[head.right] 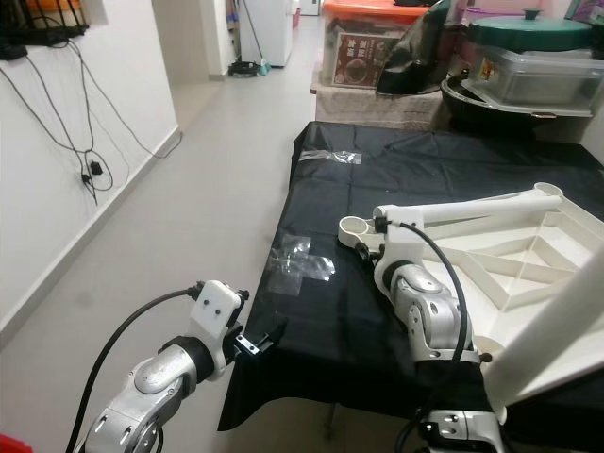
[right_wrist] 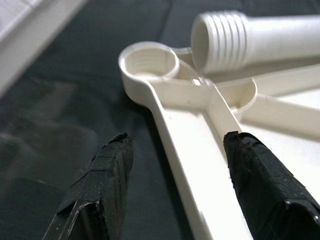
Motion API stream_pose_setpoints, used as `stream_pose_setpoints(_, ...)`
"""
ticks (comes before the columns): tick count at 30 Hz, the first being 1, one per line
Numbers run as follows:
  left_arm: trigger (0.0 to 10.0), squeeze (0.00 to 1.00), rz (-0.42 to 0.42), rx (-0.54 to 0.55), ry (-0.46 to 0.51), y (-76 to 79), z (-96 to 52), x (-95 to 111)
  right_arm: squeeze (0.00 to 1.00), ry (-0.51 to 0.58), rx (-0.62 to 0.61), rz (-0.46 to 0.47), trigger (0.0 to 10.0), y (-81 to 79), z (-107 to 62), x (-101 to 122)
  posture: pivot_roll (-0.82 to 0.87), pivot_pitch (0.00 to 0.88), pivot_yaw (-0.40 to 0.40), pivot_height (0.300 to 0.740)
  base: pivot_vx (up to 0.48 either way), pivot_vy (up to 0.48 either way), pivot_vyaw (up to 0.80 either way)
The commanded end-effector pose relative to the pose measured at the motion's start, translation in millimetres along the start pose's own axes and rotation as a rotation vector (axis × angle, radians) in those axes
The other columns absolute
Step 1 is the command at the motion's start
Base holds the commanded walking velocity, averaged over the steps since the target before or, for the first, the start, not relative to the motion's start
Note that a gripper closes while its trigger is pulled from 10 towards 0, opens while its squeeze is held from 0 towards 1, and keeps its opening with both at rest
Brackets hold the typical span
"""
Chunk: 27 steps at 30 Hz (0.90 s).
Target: Building children table
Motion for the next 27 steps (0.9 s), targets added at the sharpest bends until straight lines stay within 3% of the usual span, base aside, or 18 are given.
stream_pose_setpoints(1, 10.0, 0.0, -0.029, -0.004, -0.006, 2.7, -2.5, 0, 0.0, -0.045, -0.001, -0.033, 10.0, 1.1, 3.0, -4, 0.11, 0.0, -0.087, 0.74, 0.0, 0.0, 0.0)
stream_pose_setpoints(6, 10.0, 0.0, -0.04, -0.009, -0.01, 4.1, -4.2, 0, 0.0, -0.086, 0.009, -0.023, 10.0, 2.6, 5.8, -7, 0.11, 0.0, -0.088, 0.74, 0.0, 0.0, 0.0)
stream_pose_setpoints(10, 10.0, 0.0, -0.06, -0.019, -0.031, 11.8, -14.4, -3, 0.0, -0.202, 0.02, -0.028, 10.0, 16.0, 9.6, -18, 0.11, 0.0, -0.102, 0.74, 0.0, 0.0, 0.0)
stream_pose_setpoints(16, 10.0, 0.0, -0.068, -0.02, -0.038, 14.8, -16.9, -4, 0.0, -0.251, 0.073, -0.036, 10.0, 18.2, 9.3, -19, 0.1, 0.0, -0.112, 0.74, 0.0, 0.0, 0.0)
stream_pose_setpoints(21, 10.0, 0.0, -0.079, -0.018, -0.04, 16.5, -17.1, -3, 0.0, -0.314, 0.097, -0.078, 10.0, 27.2, 12.0, -22, 0.09, 0.0, -0.118, 0.74, 0.0, 0.0, 0.0)
stream_pose_setpoints(27, 10.0, 0.0, -0.086, -0.014, -0.045, 16.0, -16.8, -2, 0.0, -0.363, 0.208, -0.164, 10.0, 21.0, 13.4, -24, 0.09, 0.0, -0.118, 0.74, 0.0, 0.0, 0.0)
Point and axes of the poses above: a point about 5 cm out from each wrist's last joint towards the gripper, its own z axis pointing out of the wrist towards the gripper, its own x axis along the axis of the wrist's last joint, y = z × x, the point moved 2 cm from there along z, pointing out of the wrist towards the gripper, and after that the axes turned 3 degrees about -z, right-handed, at the moved point
